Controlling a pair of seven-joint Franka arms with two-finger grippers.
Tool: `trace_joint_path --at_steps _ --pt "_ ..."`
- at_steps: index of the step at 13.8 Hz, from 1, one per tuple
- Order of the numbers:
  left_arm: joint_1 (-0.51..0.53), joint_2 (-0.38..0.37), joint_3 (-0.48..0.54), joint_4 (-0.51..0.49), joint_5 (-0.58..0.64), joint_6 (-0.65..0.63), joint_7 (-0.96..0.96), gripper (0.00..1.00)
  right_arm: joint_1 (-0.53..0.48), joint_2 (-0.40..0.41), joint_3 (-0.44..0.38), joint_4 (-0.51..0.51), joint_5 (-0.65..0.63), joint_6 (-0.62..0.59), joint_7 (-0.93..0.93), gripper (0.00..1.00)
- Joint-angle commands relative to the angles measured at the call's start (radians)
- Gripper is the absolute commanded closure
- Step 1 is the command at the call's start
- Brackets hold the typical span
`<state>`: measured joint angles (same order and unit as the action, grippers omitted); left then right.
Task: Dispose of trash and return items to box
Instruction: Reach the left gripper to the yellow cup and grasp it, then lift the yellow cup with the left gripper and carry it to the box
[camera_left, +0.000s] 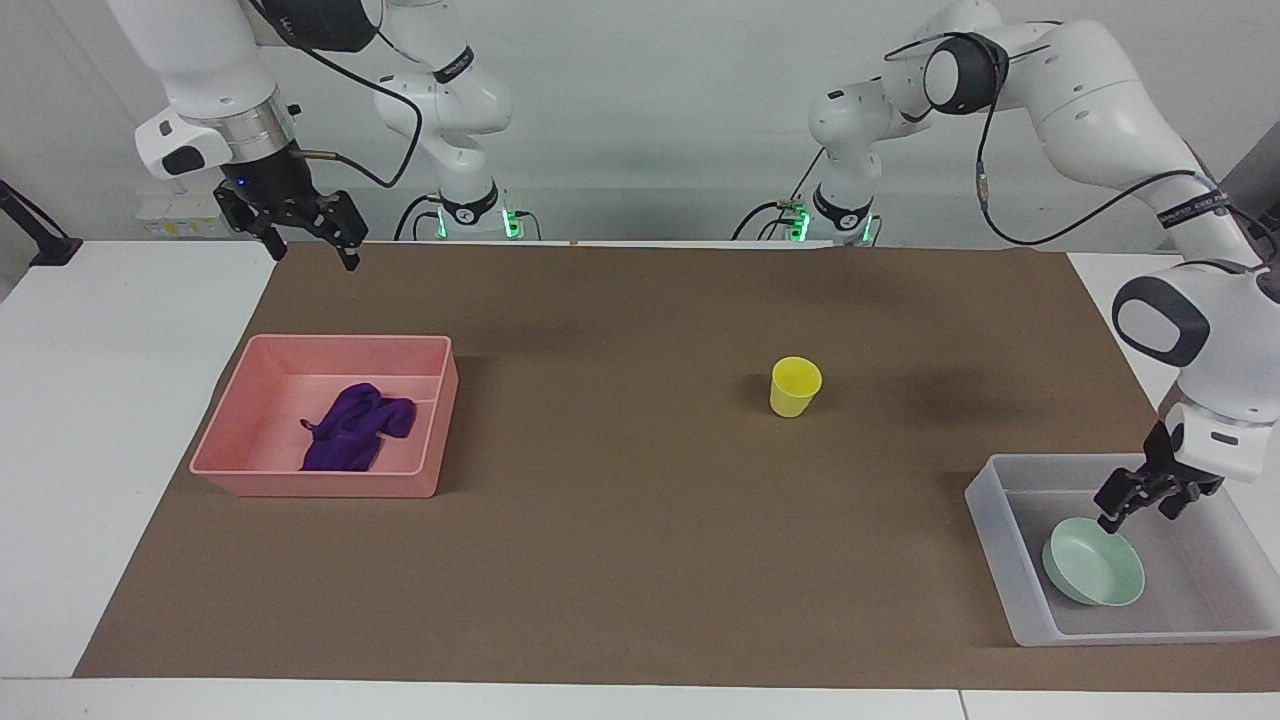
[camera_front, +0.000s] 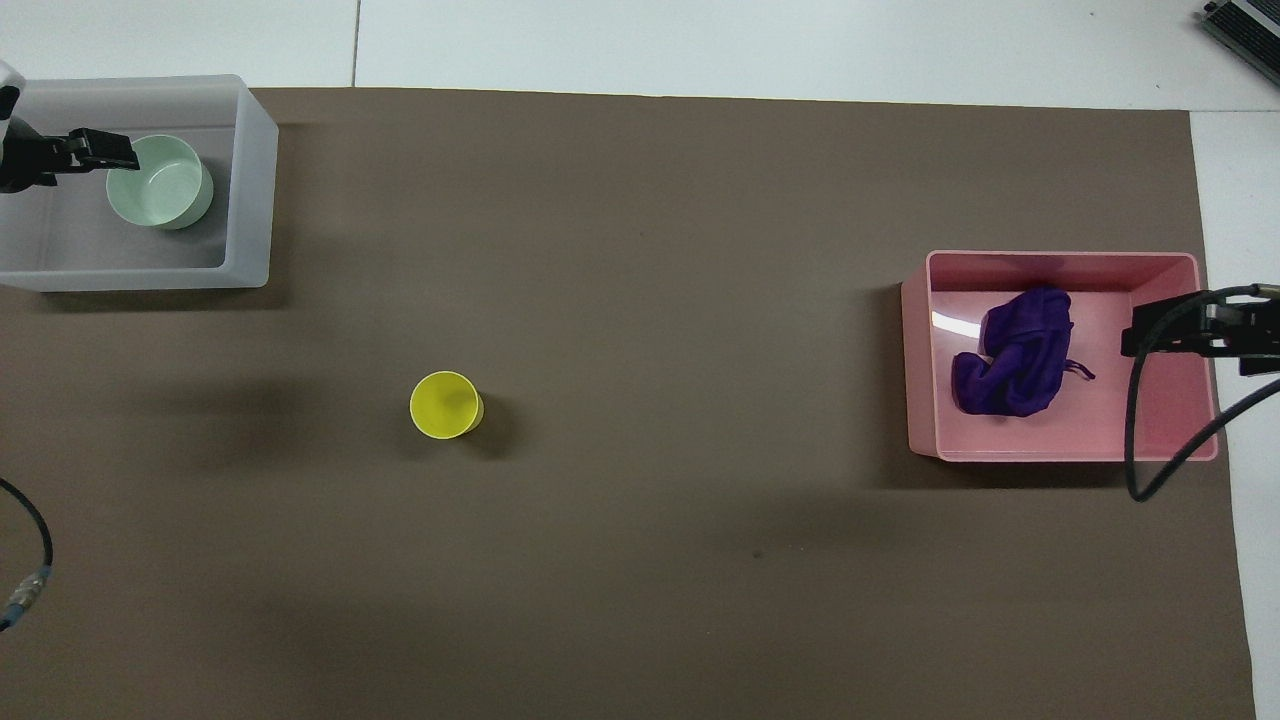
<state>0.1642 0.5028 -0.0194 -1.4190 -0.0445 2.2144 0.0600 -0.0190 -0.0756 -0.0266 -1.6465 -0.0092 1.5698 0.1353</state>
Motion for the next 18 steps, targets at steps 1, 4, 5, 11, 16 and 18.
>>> trace_joint_path --at_steps 1,4,5,11,16,18 --pt "-0.084 -0.182 0.012 -0.190 0.000 -0.062 0.000 0.00 -0.007 -0.003 0.000 0.011 0.006 -0.022 -0.025 0.00" --pt "-0.155 -0.314 0.012 -0.351 0.000 -0.110 -0.005 0.00 0.002 -0.004 0.002 0.010 -0.029 -0.011 -0.022 0.00" --pt "-0.187 -0.348 0.012 -0.403 0.000 -0.116 -0.006 0.00 0.002 -0.006 0.002 0.004 -0.032 -0.011 -0.020 0.00" --pt "-0.400 -0.447 0.012 -0.688 -0.001 0.097 -0.163 0.00 -0.010 -0.012 0.002 -0.007 -0.028 -0.011 -0.019 0.00" --pt "-0.462 -0.483 0.010 -0.857 -0.001 0.266 -0.175 0.06 -0.012 -0.021 0.000 -0.025 -0.028 -0.011 -0.022 0.00" --pt "-0.485 -0.487 0.010 -0.902 -0.001 0.312 -0.213 0.27 -0.016 -0.026 -0.001 -0.033 -0.028 -0.011 -0.025 0.00"
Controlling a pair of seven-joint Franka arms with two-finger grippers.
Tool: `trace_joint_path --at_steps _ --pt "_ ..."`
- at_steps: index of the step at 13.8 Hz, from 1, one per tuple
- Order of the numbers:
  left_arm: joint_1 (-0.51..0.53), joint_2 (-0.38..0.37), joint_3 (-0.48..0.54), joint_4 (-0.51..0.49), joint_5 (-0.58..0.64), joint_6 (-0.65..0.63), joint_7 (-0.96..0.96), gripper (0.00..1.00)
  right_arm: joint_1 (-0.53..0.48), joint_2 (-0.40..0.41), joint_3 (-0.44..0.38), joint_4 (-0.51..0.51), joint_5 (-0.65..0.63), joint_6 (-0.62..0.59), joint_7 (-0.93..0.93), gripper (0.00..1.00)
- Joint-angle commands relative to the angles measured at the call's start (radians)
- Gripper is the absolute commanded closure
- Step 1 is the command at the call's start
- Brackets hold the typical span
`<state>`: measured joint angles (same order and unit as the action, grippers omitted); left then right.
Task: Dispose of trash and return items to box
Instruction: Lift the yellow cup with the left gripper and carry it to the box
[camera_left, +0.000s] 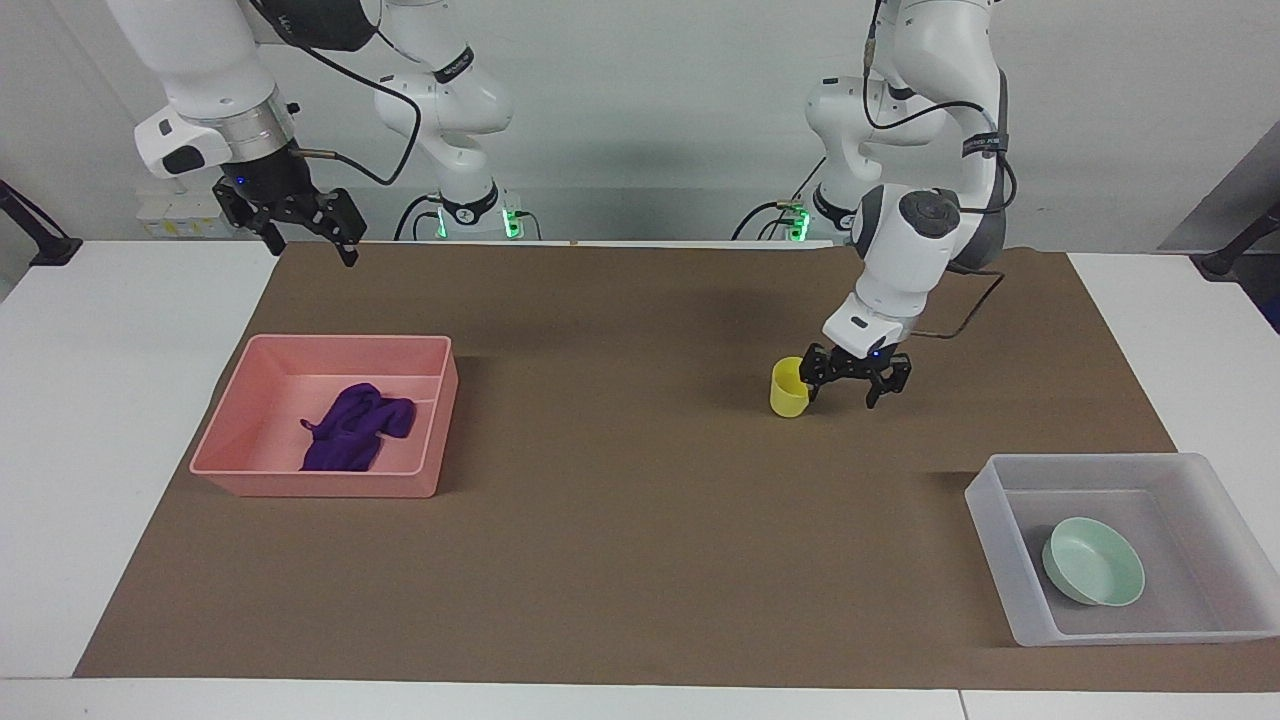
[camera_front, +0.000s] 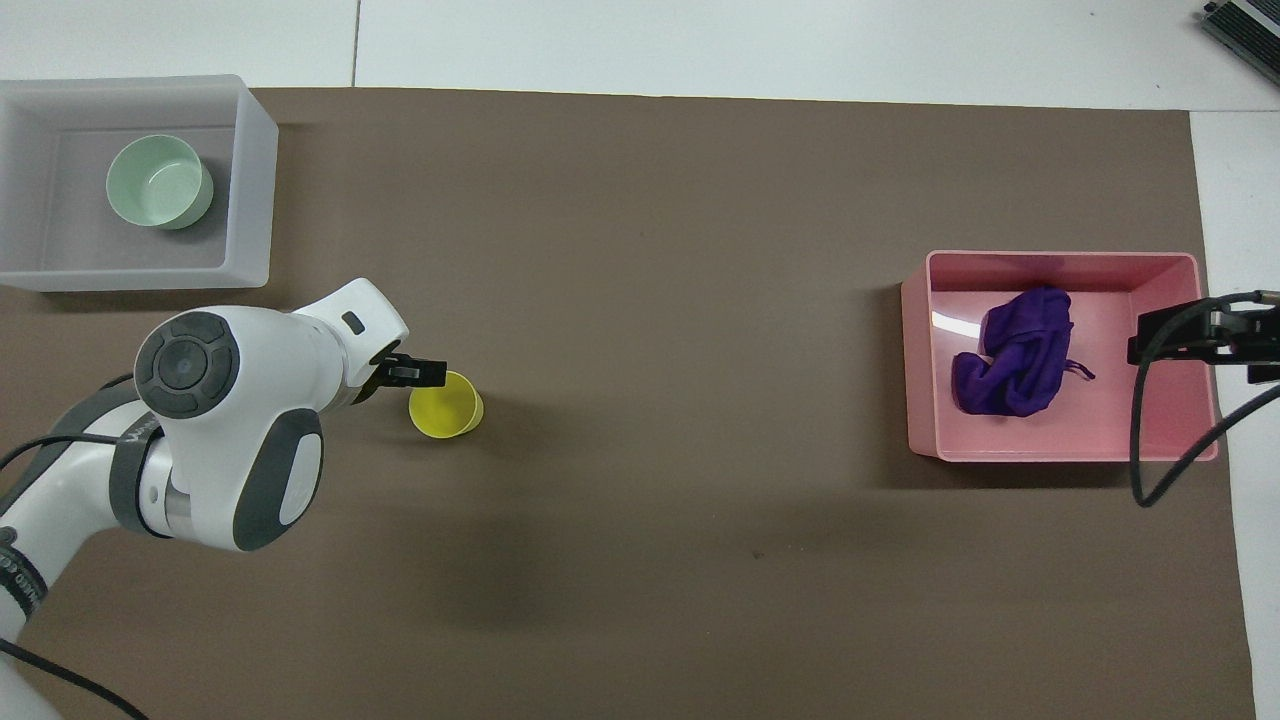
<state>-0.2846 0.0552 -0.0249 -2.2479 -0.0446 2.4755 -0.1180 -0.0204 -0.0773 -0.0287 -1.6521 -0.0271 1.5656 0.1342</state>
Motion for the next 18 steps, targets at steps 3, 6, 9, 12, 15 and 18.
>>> trace_joint_path --at_steps 3,6,9,12,15,18 --pt "-0.087 -0.043 0.016 -0.093 -0.001 0.063 -0.156 0.74 -0.016 -0.024 0.003 -0.029 -0.010 -0.006 -0.025 0.00" --pt "-0.088 -0.048 0.017 -0.093 -0.001 0.045 -0.152 1.00 -0.018 -0.028 0.001 -0.037 -0.010 -0.006 -0.030 0.00" --pt "-0.084 -0.049 0.020 -0.081 -0.001 0.029 -0.152 1.00 -0.018 -0.032 0.000 -0.044 -0.010 -0.006 -0.030 0.00" --pt "-0.012 -0.045 0.023 -0.021 0.002 0.031 -0.115 1.00 -0.018 -0.032 0.000 -0.044 -0.008 -0.006 -0.028 0.00" --pt "0.112 0.026 0.023 0.175 0.002 -0.013 0.030 1.00 -0.018 -0.032 0.001 -0.044 -0.008 -0.006 -0.016 0.00" --pt "0.203 0.112 0.023 0.380 0.009 -0.064 0.053 1.00 -0.018 -0.032 0.001 -0.043 -0.008 -0.006 -0.019 0.00"
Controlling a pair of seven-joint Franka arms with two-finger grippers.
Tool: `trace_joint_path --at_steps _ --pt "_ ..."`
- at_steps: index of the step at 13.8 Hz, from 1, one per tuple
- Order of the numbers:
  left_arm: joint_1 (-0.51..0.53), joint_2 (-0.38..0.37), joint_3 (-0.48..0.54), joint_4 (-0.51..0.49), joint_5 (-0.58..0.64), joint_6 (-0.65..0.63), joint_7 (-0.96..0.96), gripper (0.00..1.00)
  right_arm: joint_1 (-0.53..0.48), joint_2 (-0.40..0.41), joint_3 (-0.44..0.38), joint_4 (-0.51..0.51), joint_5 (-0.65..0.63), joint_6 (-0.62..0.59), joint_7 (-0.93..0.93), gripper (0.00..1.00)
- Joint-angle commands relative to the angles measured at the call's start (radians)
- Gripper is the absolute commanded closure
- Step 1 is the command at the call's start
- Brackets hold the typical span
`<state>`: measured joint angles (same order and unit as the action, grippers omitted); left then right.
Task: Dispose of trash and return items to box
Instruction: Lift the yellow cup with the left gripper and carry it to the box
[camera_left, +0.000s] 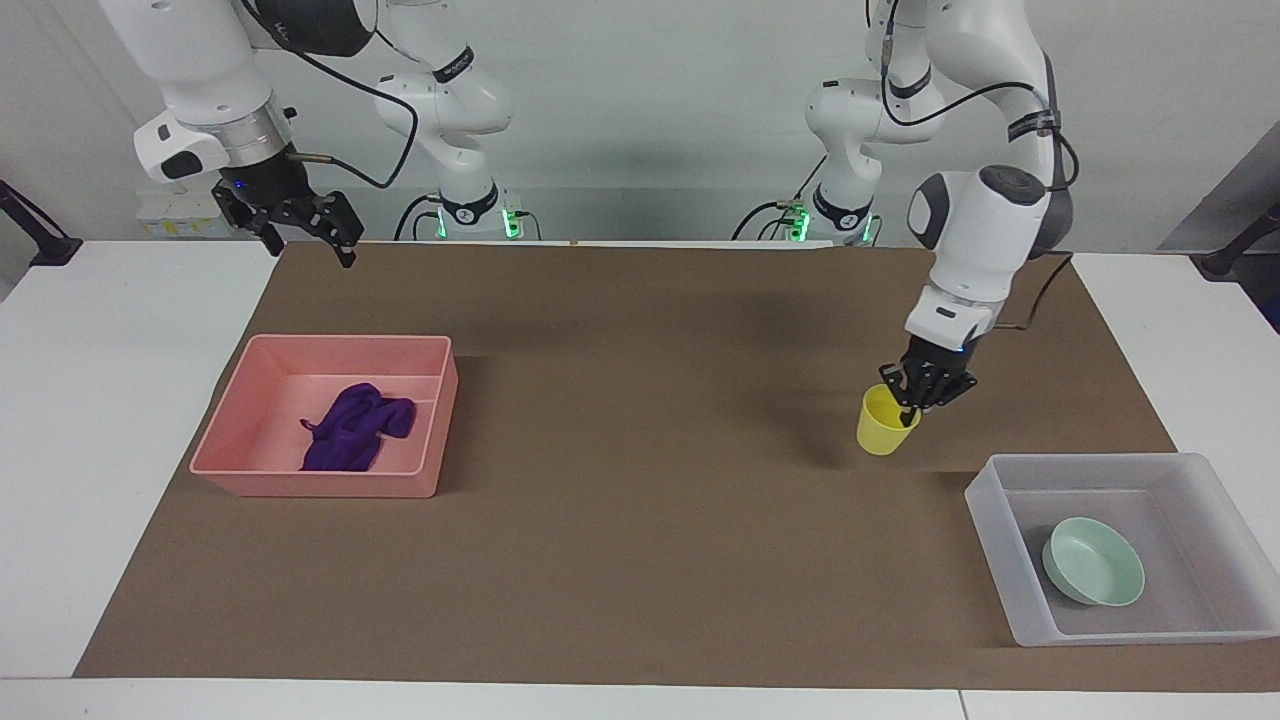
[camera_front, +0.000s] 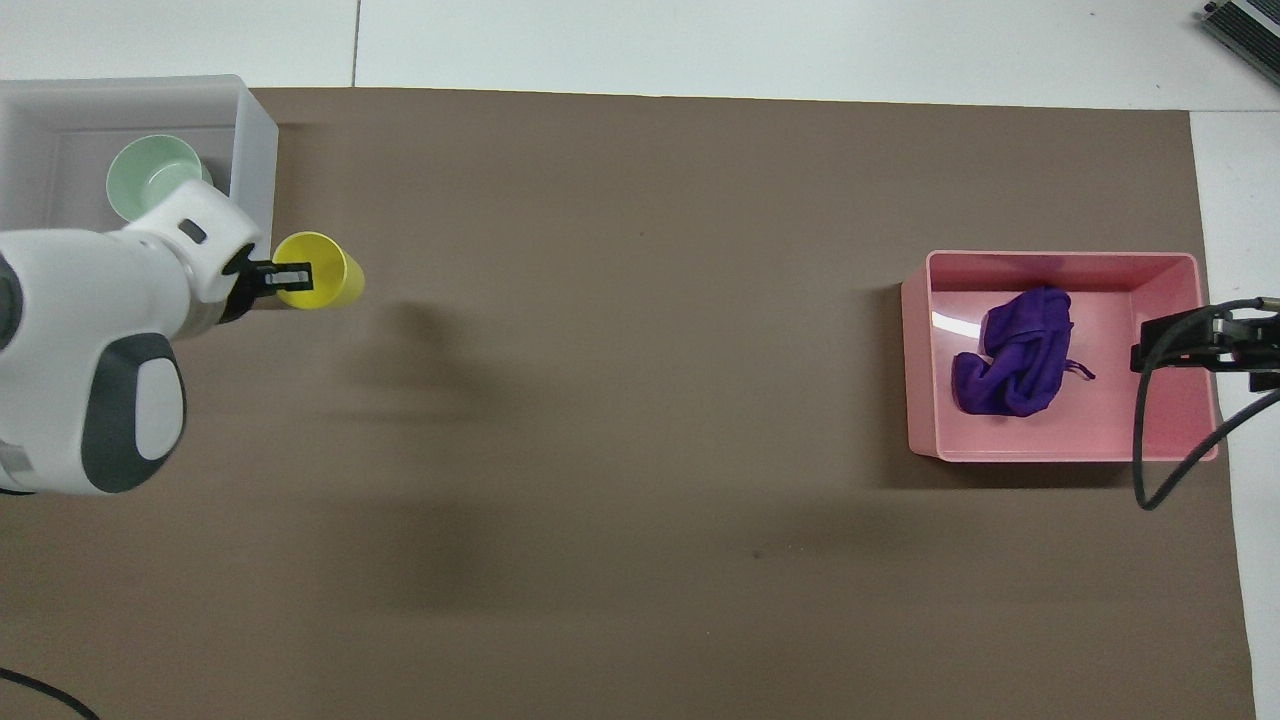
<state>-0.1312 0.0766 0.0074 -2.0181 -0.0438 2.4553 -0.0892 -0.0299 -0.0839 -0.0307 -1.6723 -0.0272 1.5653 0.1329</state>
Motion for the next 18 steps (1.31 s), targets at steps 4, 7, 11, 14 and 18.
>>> trace_joint_path --at_steps 4,7,11,14,18 --pt "0.198 0.163 -0.009 0.277 0.058 -0.039 0.072 1.00 -0.007 -0.025 0.003 -0.023 -0.005 -0.005 -0.018 0.00" --pt "0.249 0.253 -0.012 0.430 0.053 -0.099 0.075 1.00 -0.007 -0.025 0.003 -0.021 -0.005 -0.007 -0.026 0.00" --pt "0.317 0.424 -0.018 0.599 0.015 -0.111 0.134 1.00 -0.007 -0.025 0.003 -0.020 0.003 -0.007 -0.026 0.00" --pt "0.344 0.522 -0.020 0.676 0.005 -0.105 0.169 1.00 -0.007 -0.025 0.003 -0.018 0.003 -0.007 -0.027 0.00" --pt "0.343 0.566 -0.020 0.661 -0.065 -0.095 0.177 1.00 -0.007 -0.025 0.003 -0.018 0.003 -0.007 -0.024 0.00"
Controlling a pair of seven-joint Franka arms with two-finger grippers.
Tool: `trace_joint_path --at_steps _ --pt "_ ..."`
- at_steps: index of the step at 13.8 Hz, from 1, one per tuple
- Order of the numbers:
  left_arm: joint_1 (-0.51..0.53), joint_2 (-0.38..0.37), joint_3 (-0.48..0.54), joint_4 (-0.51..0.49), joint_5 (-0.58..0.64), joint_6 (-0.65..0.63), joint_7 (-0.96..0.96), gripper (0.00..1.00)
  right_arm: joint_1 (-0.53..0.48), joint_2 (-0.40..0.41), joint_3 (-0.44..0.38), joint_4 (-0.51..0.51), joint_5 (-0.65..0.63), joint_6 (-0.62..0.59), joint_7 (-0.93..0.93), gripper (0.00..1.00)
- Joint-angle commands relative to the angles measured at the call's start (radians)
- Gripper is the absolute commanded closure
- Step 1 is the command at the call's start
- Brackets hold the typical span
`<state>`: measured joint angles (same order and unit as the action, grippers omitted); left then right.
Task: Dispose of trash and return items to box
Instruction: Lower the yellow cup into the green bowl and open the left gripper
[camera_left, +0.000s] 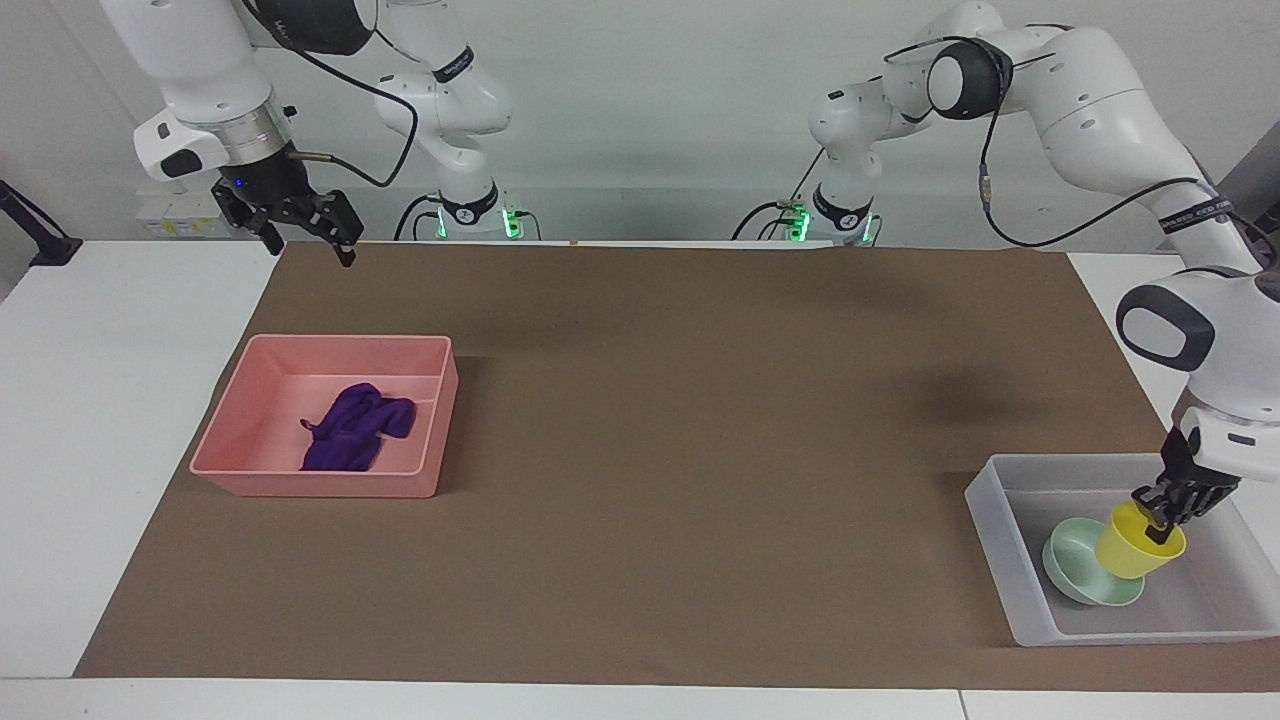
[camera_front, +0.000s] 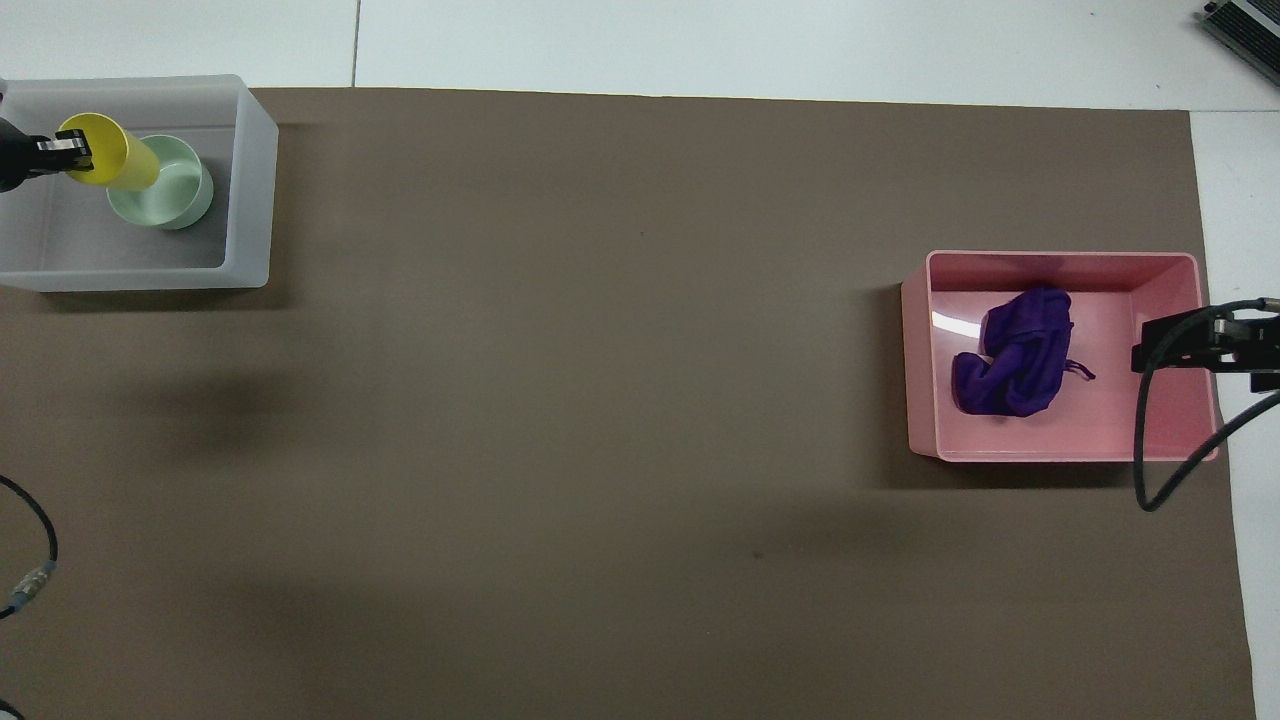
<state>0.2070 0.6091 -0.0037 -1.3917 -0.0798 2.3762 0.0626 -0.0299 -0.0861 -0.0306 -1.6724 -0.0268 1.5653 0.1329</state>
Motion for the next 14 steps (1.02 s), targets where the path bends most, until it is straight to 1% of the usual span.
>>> trace_joint_path --at_steps 1,3,4,5,6,8,10,11,13,14 --pt "0.002 0.034 -0.009 0.025 -0.034 -0.017 0.025 1.00 -0.007 -0.023 0.003 -0.017 0.004 -0.007 -0.024 0.00" --pt "0.003 0.015 -0.009 -0.035 -0.040 -0.017 0.037 1.00 -0.007 -0.023 0.003 -0.017 0.004 -0.007 -0.026 0.00" --pt "0.005 0.008 -0.007 -0.044 -0.043 -0.022 0.046 1.00 -0.007 -0.023 0.003 -0.017 0.004 -0.007 -0.026 0.00" --pt "0.005 0.006 -0.007 -0.041 -0.041 -0.029 0.046 0.93 -0.007 -0.023 0.003 -0.017 0.004 -0.007 -0.026 0.00" --pt "0.003 0.006 -0.005 -0.040 -0.040 -0.034 0.046 0.72 -0.007 -0.023 0.003 -0.017 0.004 -0.007 -0.024 0.00" --pt "-0.014 0.005 -0.004 -0.036 -0.037 -0.034 0.046 0.00 -0.007 -0.023 0.003 -0.017 0.004 -0.007 -0.024 0.00" --pt "-0.028 -0.027 -0.004 -0.039 -0.031 -0.040 0.048 0.00 -0.007 -0.023 0.003 -0.015 0.004 -0.008 -0.025 0.00" --pt "-0.029 -0.053 -0.004 -0.039 -0.029 -0.064 0.049 0.00 -0.005 -0.023 0.004 -0.015 0.005 -0.008 -0.024 0.00" --pt "-0.064 -0.136 -0.004 -0.062 -0.029 -0.130 0.109 0.00 -0.007 -0.023 0.003 -0.015 0.005 -0.010 -0.024 0.00" --pt "-0.077 -0.188 -0.004 -0.094 -0.029 -0.153 0.117 0.00 -0.007 -0.023 0.003 -0.015 0.005 -0.008 -0.024 0.00"
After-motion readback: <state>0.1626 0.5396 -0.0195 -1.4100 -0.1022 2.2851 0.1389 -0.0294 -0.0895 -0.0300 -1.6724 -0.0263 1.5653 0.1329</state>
